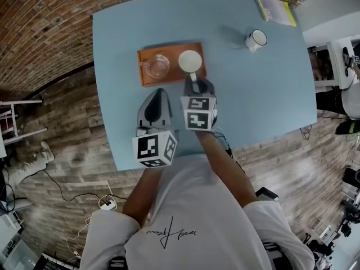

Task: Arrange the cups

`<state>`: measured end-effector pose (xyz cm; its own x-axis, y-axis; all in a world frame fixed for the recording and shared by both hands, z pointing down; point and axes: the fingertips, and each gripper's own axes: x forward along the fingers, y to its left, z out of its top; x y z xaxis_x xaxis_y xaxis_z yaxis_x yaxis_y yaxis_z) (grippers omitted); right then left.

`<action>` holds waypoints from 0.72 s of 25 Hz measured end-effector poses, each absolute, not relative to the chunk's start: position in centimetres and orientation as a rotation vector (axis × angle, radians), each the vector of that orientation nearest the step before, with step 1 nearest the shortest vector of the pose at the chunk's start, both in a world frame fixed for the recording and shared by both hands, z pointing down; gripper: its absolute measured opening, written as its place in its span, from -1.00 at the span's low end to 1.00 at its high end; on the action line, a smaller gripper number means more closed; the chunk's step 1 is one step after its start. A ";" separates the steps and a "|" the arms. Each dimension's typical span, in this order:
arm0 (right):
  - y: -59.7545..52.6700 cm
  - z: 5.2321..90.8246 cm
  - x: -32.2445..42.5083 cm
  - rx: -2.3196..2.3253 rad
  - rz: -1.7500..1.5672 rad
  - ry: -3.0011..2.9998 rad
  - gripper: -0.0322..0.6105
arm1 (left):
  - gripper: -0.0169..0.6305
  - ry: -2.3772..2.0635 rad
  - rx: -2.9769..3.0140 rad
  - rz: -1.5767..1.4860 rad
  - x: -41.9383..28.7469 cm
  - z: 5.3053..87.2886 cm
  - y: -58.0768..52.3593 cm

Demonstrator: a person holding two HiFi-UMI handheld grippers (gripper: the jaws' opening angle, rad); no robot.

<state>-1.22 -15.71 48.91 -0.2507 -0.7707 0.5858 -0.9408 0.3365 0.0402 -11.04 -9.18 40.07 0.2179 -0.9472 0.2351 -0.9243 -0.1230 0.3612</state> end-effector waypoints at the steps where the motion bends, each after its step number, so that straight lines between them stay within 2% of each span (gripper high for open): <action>1: -15.7 48.9 -1.2 1.499 0.433 -2.092 -0.71 | -0.92 -1.726 2.072 -0.070 -11.0 40.2 -9.2; 18: -15.5 49.2 -1.2 1.512 0.462 -2.093 -0.71 | -0.92 -1.704 2.068 -0.091 -10.7 40.3 -9.7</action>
